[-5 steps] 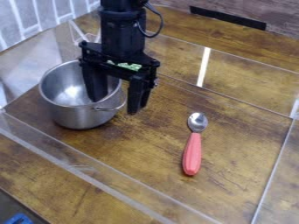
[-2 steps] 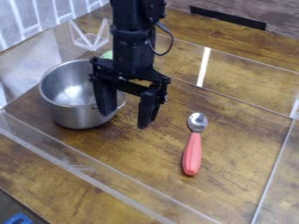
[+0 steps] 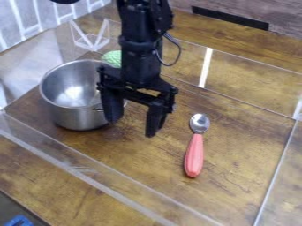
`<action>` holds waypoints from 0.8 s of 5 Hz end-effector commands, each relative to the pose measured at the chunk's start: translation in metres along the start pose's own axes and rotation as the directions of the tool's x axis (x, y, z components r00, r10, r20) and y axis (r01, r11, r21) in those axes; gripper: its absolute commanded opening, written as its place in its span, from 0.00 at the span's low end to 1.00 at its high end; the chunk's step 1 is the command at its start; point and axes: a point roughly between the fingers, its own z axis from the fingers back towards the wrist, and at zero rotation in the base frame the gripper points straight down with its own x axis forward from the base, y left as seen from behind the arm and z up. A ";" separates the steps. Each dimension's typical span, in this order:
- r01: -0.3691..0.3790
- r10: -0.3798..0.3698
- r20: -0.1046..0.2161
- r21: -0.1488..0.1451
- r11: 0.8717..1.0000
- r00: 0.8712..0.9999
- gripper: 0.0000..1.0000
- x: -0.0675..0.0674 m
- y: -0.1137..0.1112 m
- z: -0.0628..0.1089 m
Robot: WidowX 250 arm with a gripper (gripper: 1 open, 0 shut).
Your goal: Move the pink spoon to the left
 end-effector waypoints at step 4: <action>-0.004 0.005 0.081 -0.015 1.000 0.997 1.00 0.009 -0.046 -0.002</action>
